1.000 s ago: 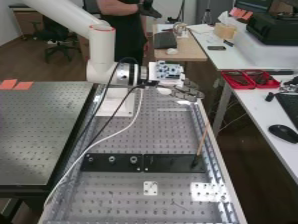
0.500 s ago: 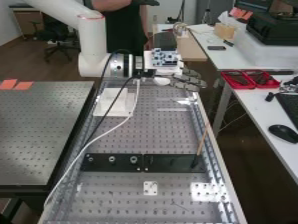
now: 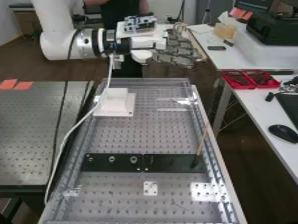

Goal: Grab the drill bit and place it in the clear container

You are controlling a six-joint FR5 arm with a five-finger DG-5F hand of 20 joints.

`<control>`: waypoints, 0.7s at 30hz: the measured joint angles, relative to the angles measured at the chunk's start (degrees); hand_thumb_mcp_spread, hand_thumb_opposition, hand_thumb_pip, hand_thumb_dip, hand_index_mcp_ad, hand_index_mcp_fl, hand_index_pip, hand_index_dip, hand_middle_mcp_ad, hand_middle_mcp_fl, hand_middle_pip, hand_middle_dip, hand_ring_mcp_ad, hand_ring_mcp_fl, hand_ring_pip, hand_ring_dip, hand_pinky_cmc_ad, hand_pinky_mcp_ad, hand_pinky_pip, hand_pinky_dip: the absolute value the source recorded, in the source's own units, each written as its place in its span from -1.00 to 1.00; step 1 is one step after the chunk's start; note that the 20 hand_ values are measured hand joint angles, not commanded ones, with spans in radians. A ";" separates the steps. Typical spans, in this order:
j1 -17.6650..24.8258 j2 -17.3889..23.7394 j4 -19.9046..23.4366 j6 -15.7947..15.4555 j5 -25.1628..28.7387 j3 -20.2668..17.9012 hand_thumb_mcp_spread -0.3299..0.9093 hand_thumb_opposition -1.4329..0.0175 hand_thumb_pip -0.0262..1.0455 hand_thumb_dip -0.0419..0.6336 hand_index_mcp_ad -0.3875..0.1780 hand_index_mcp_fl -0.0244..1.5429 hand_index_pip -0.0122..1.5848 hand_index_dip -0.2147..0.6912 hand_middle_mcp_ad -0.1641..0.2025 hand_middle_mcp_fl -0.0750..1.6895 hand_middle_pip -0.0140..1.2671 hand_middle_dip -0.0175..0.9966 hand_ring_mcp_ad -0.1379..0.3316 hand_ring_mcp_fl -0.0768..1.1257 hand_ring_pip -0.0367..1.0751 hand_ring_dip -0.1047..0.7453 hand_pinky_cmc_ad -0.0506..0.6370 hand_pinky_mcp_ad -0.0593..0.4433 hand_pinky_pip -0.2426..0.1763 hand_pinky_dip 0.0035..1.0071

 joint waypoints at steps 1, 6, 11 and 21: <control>-0.08 0.29 -0.10 -0.30 0.28 -0.11 -0.03 0.01 -0.41 -0.63 0.06 -0.67 -0.91 0.35 0.26 -0.77 -0.79 -0.52 0.55 -0.85 -0.80 -0.67 0.10 -0.15 -0.30 -0.71; -0.51 2.79 -2.33 -3.60 1.51 -0.49 -0.13 0.03 -0.44 -0.76 0.06 -0.71 -0.92 0.20 0.28 -0.80 -0.78 -0.54 0.55 -0.86 -0.80 -0.67 0.13 -0.13 -0.30 -0.71; -0.93 5.88 -6.52 -8.23 0.23 -0.38 -0.18 0.06 -0.48 -0.83 0.06 -0.79 -0.90 0.17 0.26 -0.83 -0.77 -0.60 0.55 -0.85 -0.78 -0.67 0.20 -0.10 -0.31 -0.71; -0.84 9.50 -5.43 -10.04 -0.29 -1.56 -0.17 0.04 -0.48 -0.83 0.07 -0.83 -0.88 0.09 0.27 -0.84 -0.75 -0.64 0.62 -0.86 -0.78 -0.70 0.35 -0.06 -0.31 -0.71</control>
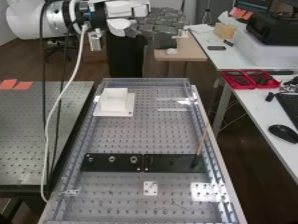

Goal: Grab the drill bit and place it in the clear container

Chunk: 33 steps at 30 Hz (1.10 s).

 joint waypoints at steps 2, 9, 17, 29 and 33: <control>0.05 -0.15 0.10 0.00 0.04 0.11 -0.17 0.04 -0.48 -0.83 0.12 -0.83 -0.88 0.09 0.29 -0.83 -0.74 -0.63 0.63 -0.85 -0.77 -0.70 0.35 -0.02 -0.28 -0.70; 0.24 0.00 -0.45 -0.65 2.64 0.47 -0.17 0.03 -0.48 -0.82 0.15 -0.85 -0.88 0.09 0.29 -0.83 -0.74 -0.63 0.61 -0.86 -0.77 -0.70 0.35 -0.03 -0.28 -0.71; -0.58 0.80 -1.48 -0.65 0.28 0.69 -0.17 0.03 -0.48 -0.83 0.13 -0.86 -0.88 0.09 0.27 -0.83 -0.74 -0.63 0.64 -0.86 -0.76 -0.70 0.35 -0.04 -0.28 -0.71; -1.34 0.33 -1.26 0.29 -1.58 1.07 -0.18 0.03 -0.48 -0.82 0.17 -0.83 -0.88 0.09 0.30 -0.83 -0.74 -0.63 0.70 -0.86 -0.76 -0.70 0.35 -0.01 -0.28 -0.71; -1.33 0.17 -1.55 0.27 -1.62 1.35 -0.17 0.03 -0.48 -0.83 0.15 -0.83 -0.88 0.09 0.30 -0.83 -0.74 -0.63 0.69 -0.86 -0.76 -0.70 0.35 0.04 -0.28 -0.71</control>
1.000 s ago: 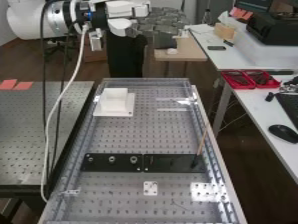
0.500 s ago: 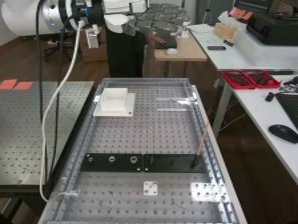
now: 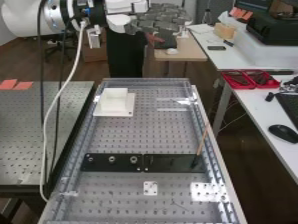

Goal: Grab the drill bit and place it in the clear container

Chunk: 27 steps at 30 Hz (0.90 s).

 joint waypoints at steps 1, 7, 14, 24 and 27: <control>0.01 -0.03 -0.08 -0.01 0.14 0.07 -0.18 0.03 -0.48 -0.83 0.16 -0.83 -0.88 0.09 0.30 -0.83 -0.74 -0.64 0.70 -0.86 -0.76 -0.70 0.35 0.04 -0.28 -0.71; 0.03 -0.11 -0.26 -0.14 0.37 0.38 -0.18 0.03 -0.48 -0.83 0.17 -0.84 -0.88 0.09 0.30 -0.83 -0.74 -0.64 0.73 -0.86 -0.77 -0.70 0.35 0.03 -0.28 -0.71; -0.01 -0.14 -0.15 -0.01 0.32 0.50 -0.18 0.03 -0.48 -0.83 0.17 -0.82 -0.88 0.09 0.30 -0.83 -0.74 -0.64 0.78 -0.85 -0.76 -0.70 0.36 0.03 -0.30 -0.71; -0.13 -0.01 -0.50 -0.17 0.19 0.70 -0.18 0.03 -0.48 -0.83 0.16 -0.82 -0.88 0.09 0.30 -0.83 -0.74 -0.64 0.76 -0.85 -0.76 -0.70 0.38 0.09 -0.30 -0.71; -0.17 0.11 -0.47 -0.11 0.16 0.68 -0.18 0.03 -0.48 -0.83 0.16 -0.82 -0.88 0.09 0.30 -0.83 -0.74 -0.64 0.77 -0.85 -0.76 -0.70 0.37 0.10 -0.30 -0.71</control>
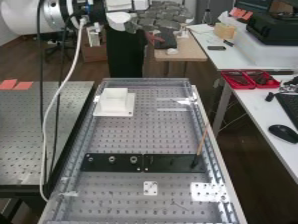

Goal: Grab the drill bit and place it in the clear container

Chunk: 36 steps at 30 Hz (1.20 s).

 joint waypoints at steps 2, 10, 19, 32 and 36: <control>-0.04 0.02 -0.03 0.00 -0.04 0.01 -0.18 0.03 -0.48 -0.83 0.16 -0.82 -0.88 0.09 0.30 -0.83 -0.74 -0.63 0.77 -0.85 -0.77 -0.70 0.37 0.10 -0.30 -0.71; -0.61 -0.06 0.02 0.26 -3.25 0.07 -0.18 0.03 -0.48 -0.83 0.15 -0.82 -0.88 0.09 0.28 -0.83 -0.74 -0.63 0.82 -0.85 -0.76 -0.70 0.38 0.10 -0.30 -0.71; -0.68 -0.17 0.21 0.47 -2.93 0.05 -0.17 0.03 -0.48 -0.83 0.17 -0.82 -0.88 0.09 0.30 -0.83 -0.74 -0.63 0.82 -0.85 -0.76 -0.70 0.38 0.09 -0.28 -0.71; -0.54 -0.43 0.27 0.63 -2.35 0.11 -0.17 0.03 -0.48 -0.83 0.16 -0.82 -0.88 0.09 0.30 -0.83 -0.74 -0.63 0.83 -0.85 -0.76 -0.70 0.37 0.10 -0.28 -0.71; -0.45 -0.55 0.17 0.69 -1.36 0.23 -0.17 0.03 -0.48 -0.82 0.16 -0.82 -0.88 0.09 0.30 -0.83 -0.74 -0.63 0.83 -0.85 -0.76 -0.70 0.37 0.12 -0.28 -0.71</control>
